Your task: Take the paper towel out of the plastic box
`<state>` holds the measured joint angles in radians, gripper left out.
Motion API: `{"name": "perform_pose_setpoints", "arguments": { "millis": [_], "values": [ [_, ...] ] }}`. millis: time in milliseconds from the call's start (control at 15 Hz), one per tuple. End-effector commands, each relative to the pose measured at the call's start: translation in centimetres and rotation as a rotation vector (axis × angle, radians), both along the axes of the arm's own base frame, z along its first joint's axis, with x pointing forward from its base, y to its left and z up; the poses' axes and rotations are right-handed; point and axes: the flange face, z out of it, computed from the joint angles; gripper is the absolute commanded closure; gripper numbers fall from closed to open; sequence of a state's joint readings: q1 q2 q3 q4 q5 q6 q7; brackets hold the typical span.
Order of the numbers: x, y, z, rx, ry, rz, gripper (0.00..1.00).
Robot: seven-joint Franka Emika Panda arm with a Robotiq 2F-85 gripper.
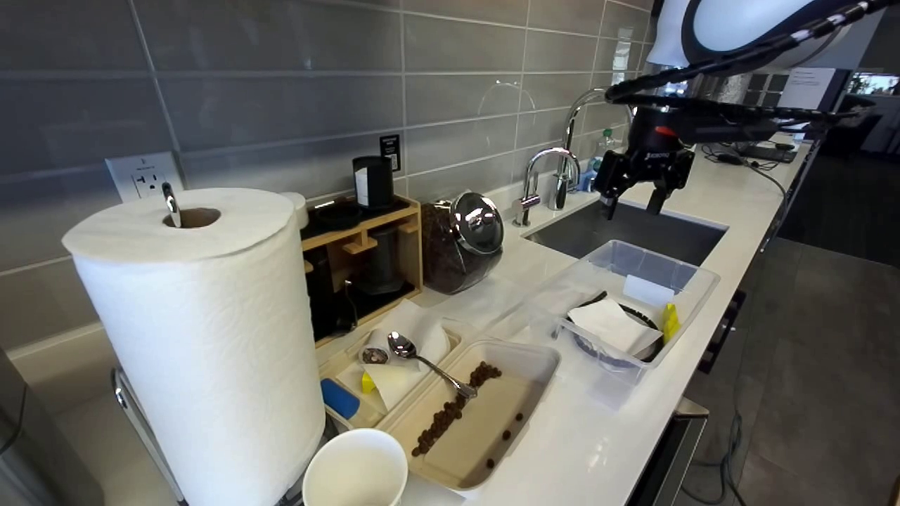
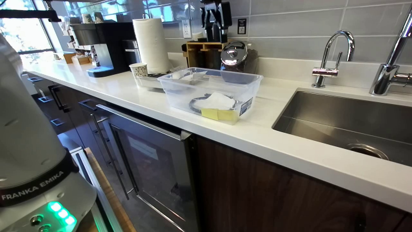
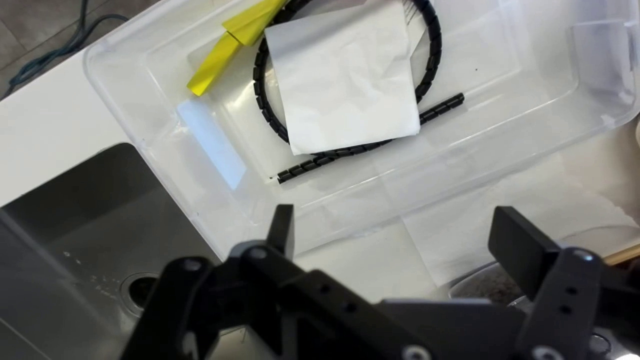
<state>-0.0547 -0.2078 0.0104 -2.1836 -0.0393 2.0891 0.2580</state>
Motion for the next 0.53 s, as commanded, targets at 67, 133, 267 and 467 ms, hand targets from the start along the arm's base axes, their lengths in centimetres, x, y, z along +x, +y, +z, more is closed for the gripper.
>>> {"name": "perform_pose_setpoints", "arguments": {
  "millis": [67, 133, 267, 467],
  "values": [
    [0.6, 0.7, -1.6, -0.015, 0.029, 0.031, 0.0],
    [0.8, 1.7, -2.3, 0.005, 0.035, 0.064, 0.0],
    [1.3, 3.4, -3.8, 0.007, 0.052, 0.108, 0.0],
    [1.4, 5.1, -6.0, 0.006, 0.072, 0.15, 0.0]
  ]
}}
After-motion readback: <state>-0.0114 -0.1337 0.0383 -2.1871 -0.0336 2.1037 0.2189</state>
